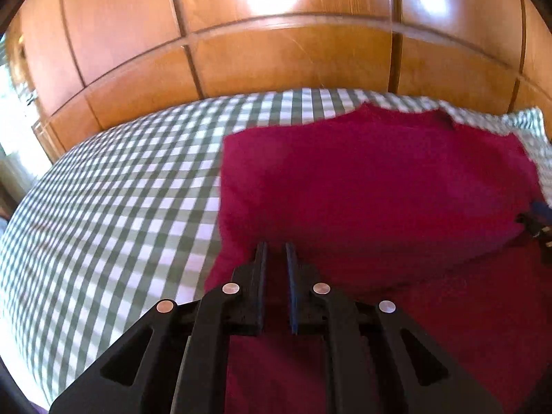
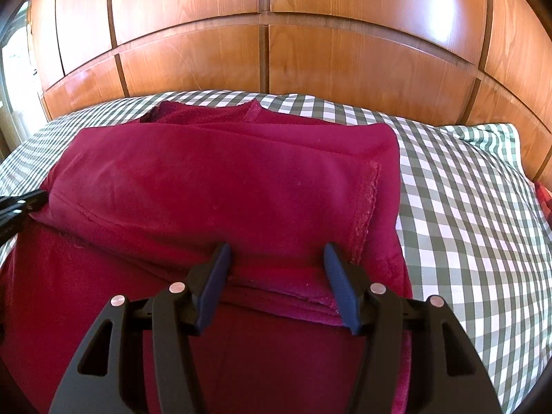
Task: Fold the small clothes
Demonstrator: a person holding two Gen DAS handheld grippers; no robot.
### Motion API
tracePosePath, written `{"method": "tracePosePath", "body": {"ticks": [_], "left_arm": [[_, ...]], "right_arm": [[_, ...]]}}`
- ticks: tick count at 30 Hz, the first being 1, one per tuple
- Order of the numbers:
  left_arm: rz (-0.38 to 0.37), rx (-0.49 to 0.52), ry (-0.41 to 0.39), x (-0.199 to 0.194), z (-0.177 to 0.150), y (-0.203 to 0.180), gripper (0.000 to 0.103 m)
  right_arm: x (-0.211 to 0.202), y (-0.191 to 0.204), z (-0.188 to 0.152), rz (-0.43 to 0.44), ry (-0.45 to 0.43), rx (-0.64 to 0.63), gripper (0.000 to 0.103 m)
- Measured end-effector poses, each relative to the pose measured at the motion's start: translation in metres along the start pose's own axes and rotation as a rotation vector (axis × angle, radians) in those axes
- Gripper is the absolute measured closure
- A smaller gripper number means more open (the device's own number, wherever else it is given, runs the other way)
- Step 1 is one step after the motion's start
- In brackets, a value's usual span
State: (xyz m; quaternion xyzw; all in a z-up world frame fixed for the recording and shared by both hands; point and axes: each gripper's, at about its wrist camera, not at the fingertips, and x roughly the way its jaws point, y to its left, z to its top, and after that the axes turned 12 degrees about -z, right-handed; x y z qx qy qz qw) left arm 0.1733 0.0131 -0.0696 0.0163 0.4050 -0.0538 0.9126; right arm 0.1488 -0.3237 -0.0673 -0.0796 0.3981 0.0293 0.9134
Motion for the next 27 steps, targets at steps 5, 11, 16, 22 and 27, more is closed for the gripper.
{"method": "tracePosePath", "body": {"ticks": [5, 11, 16, 22, 27], "left_arm": [[-0.021, -0.026, -0.059, -0.045, -0.011, -0.007, 0.094], [-0.057, -0.013, -0.102, -0.08, -0.028, -0.019, 0.094], [-0.087, -0.021, -0.108, -0.097, -0.041, -0.023, 0.094], [-0.099, -0.019, -0.106, -0.108, -0.054, -0.023, 0.094], [-0.109, -0.037, -0.083, -0.111, -0.073, -0.013, 0.094]], "right_arm": [[-0.002, 0.002, 0.002, -0.031, 0.002, -0.014, 0.042], [-0.021, -0.002, 0.002, -0.092, 0.009, 0.011, 0.015], [-0.044, -0.013, -0.013, -0.064, 0.028, 0.024, 0.015], [-0.065, -0.035, -0.049, -0.038, 0.1, 0.059, 0.015], [-0.085, -0.057, -0.088, -0.043, 0.153, 0.083, 0.015]]}}
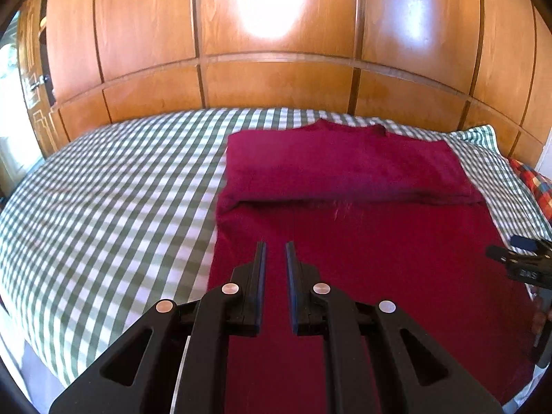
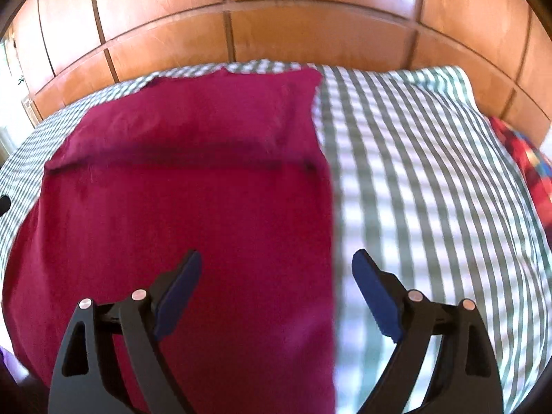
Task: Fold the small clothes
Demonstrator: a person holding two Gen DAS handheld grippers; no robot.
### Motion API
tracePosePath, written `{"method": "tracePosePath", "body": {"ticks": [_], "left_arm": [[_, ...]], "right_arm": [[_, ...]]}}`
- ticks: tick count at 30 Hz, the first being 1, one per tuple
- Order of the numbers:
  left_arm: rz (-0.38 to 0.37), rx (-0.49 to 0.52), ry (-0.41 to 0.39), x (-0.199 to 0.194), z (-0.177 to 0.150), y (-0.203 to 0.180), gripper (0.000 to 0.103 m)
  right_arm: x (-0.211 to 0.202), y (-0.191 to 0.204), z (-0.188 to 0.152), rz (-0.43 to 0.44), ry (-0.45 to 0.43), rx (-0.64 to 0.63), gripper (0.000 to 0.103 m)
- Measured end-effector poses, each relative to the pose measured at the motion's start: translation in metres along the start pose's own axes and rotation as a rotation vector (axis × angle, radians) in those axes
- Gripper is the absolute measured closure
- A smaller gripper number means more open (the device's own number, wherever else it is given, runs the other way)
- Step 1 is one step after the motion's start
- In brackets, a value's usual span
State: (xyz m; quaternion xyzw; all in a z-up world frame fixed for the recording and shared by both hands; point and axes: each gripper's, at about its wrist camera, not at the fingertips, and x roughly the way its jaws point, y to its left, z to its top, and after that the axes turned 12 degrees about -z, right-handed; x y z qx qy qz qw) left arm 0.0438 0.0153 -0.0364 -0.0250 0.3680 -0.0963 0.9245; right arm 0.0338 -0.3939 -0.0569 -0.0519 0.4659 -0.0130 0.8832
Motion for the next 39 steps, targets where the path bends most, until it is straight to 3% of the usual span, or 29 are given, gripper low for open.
{"method": "tracePosePath", "body": {"ticks": [2, 3, 4, 8, 11, 17, 22, 24, 25, 27, 34, 39], "left_arm": [[0.001, -0.015, 0.018, -0.003, -0.012, 0.009, 0.089], [-0.001, -0.021, 0.026, -0.005, -0.017, 0.014, 0.077], [0.001, -0.03, 0.029, -0.009, -0.024, 0.02, 0.073], [0.003, -0.055, 0.048, -0.024, -0.047, 0.04, 0.072], [-0.023, -0.076, 0.071, -0.037, -0.063, 0.053, 0.072], [-0.14, -0.12, 0.152, -0.056, -0.095, 0.062, 0.072], [-0.201, -0.087, 0.25, -0.056, -0.12, 0.046, 0.072], [-0.211, -0.074, 0.268, -0.056, -0.127, 0.043, 0.077], [-0.22, -0.074, 0.273, -0.056, -0.127, 0.043, 0.09], [-0.251, -0.084, 0.269, -0.061, -0.124, 0.044, 0.094], [-0.472, -0.263, 0.131, -0.085, -0.082, 0.066, 0.094], [-0.542, -0.338, 0.024, -0.079, -0.039, 0.076, 0.095]], "right_arm": [[-0.006, -0.011, -0.019, 0.009, 0.031, 0.008, 0.015], [-0.01, -0.017, -0.03, 0.025, 0.045, 0.017, 0.015], [-0.014, -0.021, -0.039, 0.038, 0.054, 0.023, 0.015], [-0.034, -0.034, -0.067, 0.104, 0.099, 0.039, 0.017], [-0.05, -0.038, -0.087, 0.149, 0.139, 0.027, 0.026], [-0.069, -0.042, -0.119, 0.198, 0.216, 0.005, 0.051], [-0.072, -0.039, -0.133, 0.259, 0.269, -0.044, 0.086], [-0.072, -0.036, -0.132, 0.272, 0.272, -0.052, 0.093], [-0.071, -0.035, -0.129, 0.288, 0.277, -0.046, 0.095], [-0.077, -0.033, -0.121, 0.344, 0.263, -0.032, 0.095], [-0.101, -0.04, -0.065, 0.53, 0.133, 0.083, 0.096], [-0.09, -0.046, -0.02, 0.555, 0.066, 0.17, 0.096]]}}
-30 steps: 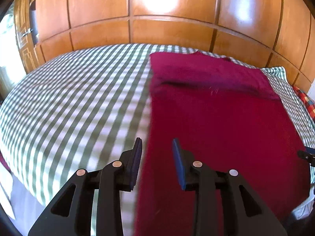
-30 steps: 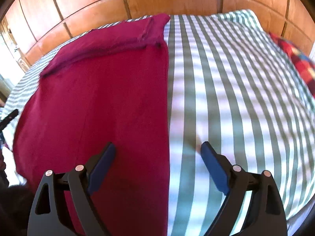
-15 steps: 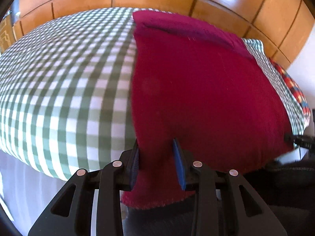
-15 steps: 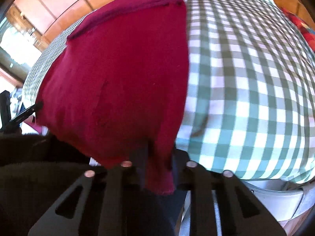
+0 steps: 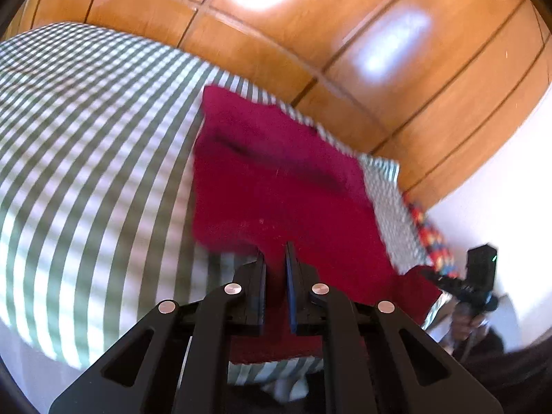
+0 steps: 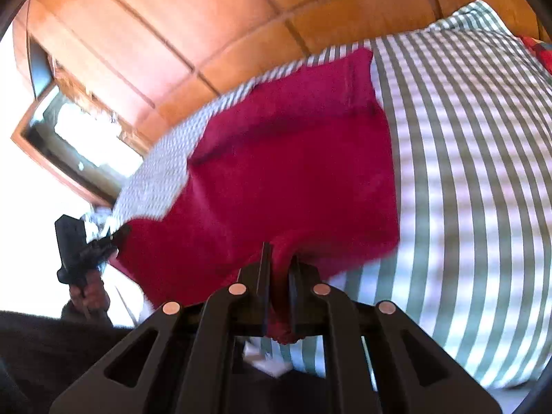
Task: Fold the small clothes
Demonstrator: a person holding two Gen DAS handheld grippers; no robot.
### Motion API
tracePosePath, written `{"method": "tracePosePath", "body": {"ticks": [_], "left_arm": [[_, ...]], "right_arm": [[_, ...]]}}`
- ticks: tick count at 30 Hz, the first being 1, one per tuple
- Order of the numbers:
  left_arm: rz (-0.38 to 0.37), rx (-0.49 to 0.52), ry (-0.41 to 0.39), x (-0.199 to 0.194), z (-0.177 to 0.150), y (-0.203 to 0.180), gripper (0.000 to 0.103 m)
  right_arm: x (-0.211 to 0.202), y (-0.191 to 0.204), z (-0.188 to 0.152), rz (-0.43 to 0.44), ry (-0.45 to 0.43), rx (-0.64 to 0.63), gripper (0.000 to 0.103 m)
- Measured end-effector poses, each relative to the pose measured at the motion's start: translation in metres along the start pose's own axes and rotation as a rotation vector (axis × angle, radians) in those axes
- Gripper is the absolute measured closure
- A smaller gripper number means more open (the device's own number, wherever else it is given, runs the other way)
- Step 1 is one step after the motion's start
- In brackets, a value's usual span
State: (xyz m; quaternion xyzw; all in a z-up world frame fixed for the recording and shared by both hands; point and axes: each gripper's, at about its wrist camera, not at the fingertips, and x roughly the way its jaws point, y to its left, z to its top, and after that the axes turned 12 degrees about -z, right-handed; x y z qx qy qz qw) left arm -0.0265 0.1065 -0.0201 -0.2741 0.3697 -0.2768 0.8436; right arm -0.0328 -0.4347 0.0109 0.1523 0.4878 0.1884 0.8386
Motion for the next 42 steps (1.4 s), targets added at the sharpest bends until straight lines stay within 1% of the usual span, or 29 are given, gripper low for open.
{"method": "tracePosePath", "body": {"ticks": [1, 3, 7, 9, 10, 11, 12, 13, 14, 15, 16, 17, 18, 20, 21, 23, 26, 27, 28, 29, 30, 31, 32, 33, 34, 36, 39, 42], "left_arm": [[0.007, 0.0, -0.011, 0.006, 0.011, 0.001, 0.095], [0.026, -0.012, -0.016, 0.019, 0.027, 0.005, 0.095], [0.078, -0.069, -0.015, 0.049, 0.062, 0.024, 0.095], [0.138, -0.086, -0.008, 0.068, 0.077, 0.033, 0.095], [0.146, -0.103, 0.006, 0.078, 0.084, 0.038, 0.095], [0.129, -0.118, 0.017, 0.086, 0.091, 0.042, 0.093], [0.127, -0.134, 0.022, 0.089, 0.095, 0.045, 0.082], [0.122, -0.168, 0.014, 0.09, 0.1, 0.05, 0.072], [0.106, -0.197, -0.011, 0.086, 0.103, 0.053, 0.068], [0.08, -0.223, -0.053, 0.075, 0.106, 0.058, 0.057], [0.075, -0.236, -0.079, 0.068, 0.107, 0.062, 0.049], [0.08, -0.246, -0.103, 0.059, 0.106, 0.065, 0.047], [0.095, -0.253, -0.12, 0.052, 0.106, 0.071, 0.047], [0.129, -0.241, -0.11, 0.038, 0.094, 0.077, 0.047], [0.141, -0.213, -0.095, 0.035, 0.087, 0.077, 0.047], [0.169, -0.113, -0.053, 0.032, 0.067, 0.069, 0.047], [0.144, -0.021, 0.005, 0.039, 0.039, 0.06, 0.047], [0.141, 0.0, 0.018, 0.043, 0.033, 0.057, 0.047], [0.138, 0.032, 0.033, 0.05, 0.027, 0.052, 0.053], [0.138, 0.049, 0.036, 0.054, 0.024, 0.05, 0.06], [0.139, 0.064, 0.042, 0.06, 0.022, 0.048, 0.068], [0.146, 0.073, 0.045, 0.066, 0.022, 0.046, 0.071], [0.151, 0.075, 0.039, 0.07, 0.023, 0.048, 0.075], [0.145, 0.075, 0.04, 0.072, 0.024, 0.048, 0.081], [0.136, 0.072, 0.049, 0.074, 0.026, 0.047, 0.086], [0.124, 0.065, 0.055, 0.074, 0.028, 0.046, 0.089], [0.103, 0.099, 0.071, 0.058, 0.018, 0.04, 0.091], [0.079, 0.093, 0.095, 0.043, 0.002, 0.039, 0.091]], "right_arm": [[0.007, -0.002, 0.012, -0.012, -0.009, 0.009, 0.096], [0.016, -0.008, 0.026, -0.042, -0.014, 0.024, 0.096], [0.044, -0.028, 0.054, -0.118, 0.005, 0.073, 0.096], [0.05, -0.042, 0.068, -0.136, 0.014, 0.105, 0.096], [0.054, -0.048, 0.073, -0.15, 0.013, 0.122, 0.092], [0.056, -0.051, 0.077, -0.151, 0.013, 0.136, 0.089], [0.057, -0.055, 0.081, -0.14, 0.009, 0.153, 0.075], [0.055, -0.058, 0.083, -0.123, -0.001, 0.172, 0.063], [0.051, -0.06, 0.084, -0.107, -0.01, 0.174, 0.061], [0.045, -0.061, 0.085, -0.095, -0.022, 0.168, 0.055], [0.036, -0.061, 0.082, -0.09, -0.04, 0.161, 0.04], [0.026, -0.063, 0.076, -0.094, -0.055, 0.16, 0.033], [0.019, -0.062, 0.071, -0.098, -0.068, 0.163, 0.031], [0.004, -0.073, 0.06, -0.102, -0.076, 0.167, 0.031], [-0.001, -0.075, 0.051, -0.113, -0.074, 0.167, 0.031], [-0.003, -0.08, 0.033, -0.127, -0.049, 0.173, 0.03], [0.005, -0.082, 0.01, -0.151, 0.002, 0.167, 0.032], [0.01, -0.081, 0.006, -0.153, 0.015, 0.168, 0.038], [0.017, -0.077, 0.003, -0.156, 0.025, 0.159, 0.045], [0.022, -0.074, 0.001, -0.164, 0.028, 0.15, 0.049], [0.029, -0.071, 0.003, -0.171, 0.03, 0.143, 0.059], [0.034, -0.068, 0.004, -0.18, 0.03, 0.14, 0.065], [0.037, -0.066, 0.005, -0.195, 0.023, 0.139, 0.068], [0.039, -0.066, 0.007, -0.2, 0.019, 0.143, 0.076], [0.039, -0.066, 0.007, -0.198, 0.02, 0.151, 0.079], [0.038, -0.063, 0.005, -0.205, 0.024, 0.13, 0.083], [0.035, -0.053, -0.001, -0.215, 0.035, 0.061, 0.086], [0.019, -0.051, -0.02, -0.224, 0.065, -0.006, 0.086]]}}
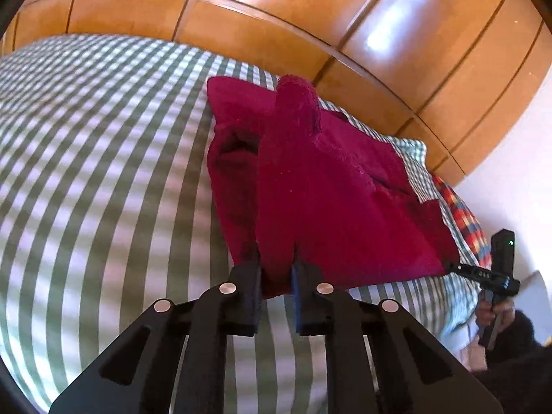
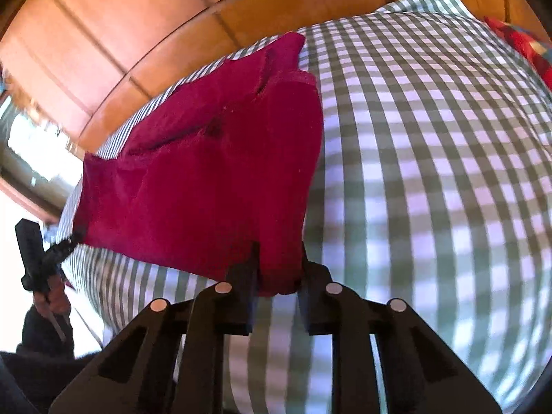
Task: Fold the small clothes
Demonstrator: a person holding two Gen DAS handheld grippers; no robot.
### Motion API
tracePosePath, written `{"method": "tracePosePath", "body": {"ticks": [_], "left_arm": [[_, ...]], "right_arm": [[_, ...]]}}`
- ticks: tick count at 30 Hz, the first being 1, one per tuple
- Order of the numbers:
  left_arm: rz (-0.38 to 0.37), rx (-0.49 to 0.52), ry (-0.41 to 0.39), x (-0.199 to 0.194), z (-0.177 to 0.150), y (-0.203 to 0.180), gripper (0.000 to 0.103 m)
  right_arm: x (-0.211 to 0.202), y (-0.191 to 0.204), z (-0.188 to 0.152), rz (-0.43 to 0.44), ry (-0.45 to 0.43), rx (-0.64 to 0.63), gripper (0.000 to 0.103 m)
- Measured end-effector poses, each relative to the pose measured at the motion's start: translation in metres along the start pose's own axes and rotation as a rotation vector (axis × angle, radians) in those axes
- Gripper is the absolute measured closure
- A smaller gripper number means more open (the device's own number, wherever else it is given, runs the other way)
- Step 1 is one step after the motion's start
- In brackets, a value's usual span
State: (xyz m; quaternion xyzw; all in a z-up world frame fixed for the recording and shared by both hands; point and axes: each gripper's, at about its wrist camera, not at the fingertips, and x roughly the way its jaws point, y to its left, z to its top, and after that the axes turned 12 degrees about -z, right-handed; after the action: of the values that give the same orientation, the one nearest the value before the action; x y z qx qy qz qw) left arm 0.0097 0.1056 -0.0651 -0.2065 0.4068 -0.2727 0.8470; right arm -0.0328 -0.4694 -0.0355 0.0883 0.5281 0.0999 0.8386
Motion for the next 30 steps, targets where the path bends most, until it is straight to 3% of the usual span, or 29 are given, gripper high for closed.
{"method": "tracePosePath", "body": {"ticks": [6, 8, 10, 12, 14, 18, 19, 21, 23, 25, 26, 27, 28, 30], "left_arm": [[-0.027, -0.018, 0.088, -0.028, -0.067, -0.011, 0.09], [-0.043, -0.021, 0.089, -0.036, -0.073, -0.016, 0.089], [-0.061, -0.012, 0.063, -0.047, -0.068, -0.02, 0.083], [-0.066, -0.028, 0.019, -0.058, -0.058, -0.018, 0.077], [-0.063, -0.067, -0.043, -0.066, -0.043, -0.01, 0.062], [-0.064, -0.076, -0.081, -0.06, -0.018, -0.009, 0.058], [-0.069, -0.068, -0.08, -0.053, -0.01, -0.009, 0.05], [-0.067, -0.068, -0.069, -0.039, 0.001, -0.004, 0.045], [-0.074, -0.088, -0.054, -0.023, 0.011, 0.001, 0.045], [-0.074, -0.099, -0.034, -0.008, 0.017, 0.004, 0.048], [-0.069, -0.099, -0.017, -0.002, 0.017, 0.004, 0.054], [-0.068, -0.096, 0.008, 0.007, 0.017, 0.004, 0.074], [-0.065, -0.088, 0.02, 0.011, 0.016, 0.003, 0.083], [-0.039, -0.046, -0.003, 0.007, 0.014, -0.006, 0.094]], "right_arm": [[-0.021, -0.005, -0.048, -0.01, 0.075, -0.095, 0.085], [-0.025, -0.007, -0.05, -0.007, 0.076, -0.093, 0.079], [-0.034, -0.02, -0.052, 0.0, 0.058, -0.058, 0.054], [-0.041, -0.031, -0.047, 0.004, 0.015, -0.015, 0.043], [-0.039, -0.036, -0.035, 0.0, -0.005, 0.007, 0.041], [-0.025, -0.04, -0.012, -0.026, -0.029, 0.034, 0.038], [-0.021, -0.041, -0.006, -0.027, -0.031, 0.042, 0.038], [-0.011, -0.037, 0.007, -0.046, -0.031, 0.051, 0.038], [-0.004, -0.035, 0.014, -0.054, -0.033, 0.052, 0.04], [0.001, -0.033, 0.02, -0.062, -0.036, 0.05, 0.054], [0.004, -0.032, 0.023, -0.064, -0.036, 0.046, 0.058], [0.004, -0.031, 0.024, -0.066, -0.037, 0.039, 0.07], [0.004, -0.028, 0.025, -0.07, -0.041, 0.019, 0.081], [-0.001, -0.023, 0.025, -0.087, -0.064, -0.008, 0.092]]}}
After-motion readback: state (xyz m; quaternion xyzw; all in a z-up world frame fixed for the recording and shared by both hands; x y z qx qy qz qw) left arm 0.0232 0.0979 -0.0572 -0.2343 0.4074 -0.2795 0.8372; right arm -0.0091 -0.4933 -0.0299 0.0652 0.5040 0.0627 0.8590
